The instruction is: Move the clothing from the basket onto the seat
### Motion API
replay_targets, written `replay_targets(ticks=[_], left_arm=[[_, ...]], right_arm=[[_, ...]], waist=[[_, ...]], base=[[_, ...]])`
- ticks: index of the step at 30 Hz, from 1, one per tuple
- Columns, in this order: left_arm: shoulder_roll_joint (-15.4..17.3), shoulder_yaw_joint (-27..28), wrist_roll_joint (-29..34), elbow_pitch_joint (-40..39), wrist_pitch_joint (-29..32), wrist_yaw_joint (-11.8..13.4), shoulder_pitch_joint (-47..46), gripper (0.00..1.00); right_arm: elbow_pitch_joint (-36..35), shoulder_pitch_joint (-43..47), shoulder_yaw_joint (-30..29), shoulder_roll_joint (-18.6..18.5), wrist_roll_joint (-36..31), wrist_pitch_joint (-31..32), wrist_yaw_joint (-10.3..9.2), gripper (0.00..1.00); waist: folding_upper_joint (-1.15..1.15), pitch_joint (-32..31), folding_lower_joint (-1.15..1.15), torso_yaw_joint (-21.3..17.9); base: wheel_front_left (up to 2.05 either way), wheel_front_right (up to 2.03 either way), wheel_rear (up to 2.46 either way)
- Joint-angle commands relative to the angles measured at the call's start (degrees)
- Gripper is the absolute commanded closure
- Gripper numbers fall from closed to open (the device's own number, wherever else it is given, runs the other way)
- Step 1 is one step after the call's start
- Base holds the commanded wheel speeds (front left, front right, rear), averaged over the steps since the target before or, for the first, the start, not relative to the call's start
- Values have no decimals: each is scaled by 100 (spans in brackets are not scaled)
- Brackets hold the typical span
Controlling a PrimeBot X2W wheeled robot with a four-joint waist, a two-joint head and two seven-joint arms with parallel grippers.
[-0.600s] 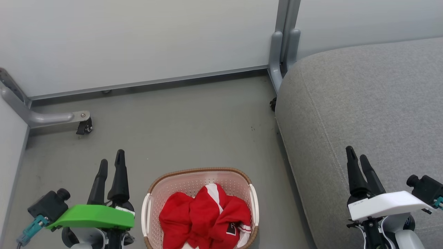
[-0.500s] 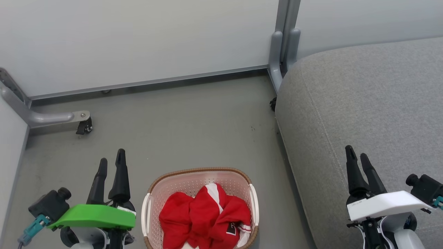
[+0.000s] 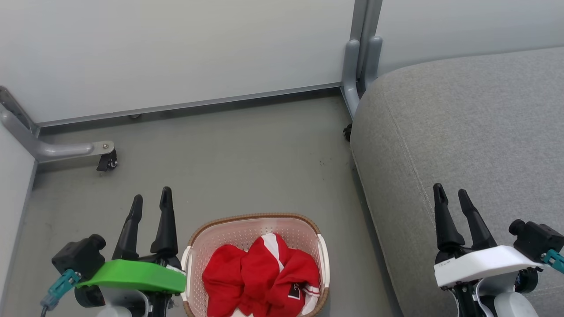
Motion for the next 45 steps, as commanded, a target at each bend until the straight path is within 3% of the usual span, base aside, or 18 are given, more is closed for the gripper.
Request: replay_targets(ticks=[1, 23, 45], left_arm=[[36, -25, 185, -60, -62, -21, 22, 0], [45, -312, 1523, -128, -372, -28, 87, 0], [52, -466, 2430, -208, -616, 23, 120, 0]], right_arm=[[-99, 26, 16, -31, -177, -58, 2, 0], [-330, 193, 189, -40, -1501, -367, 3, 0], [-511, 289, 313, -45, -2505, -627, 3, 0]], waist=[[0, 1, 0, 1], [0, -46, 0, 53], [0, -4, 0, 43]], base=[[0, 0, 0], [0, 0, 0], [0, 0, 0]])
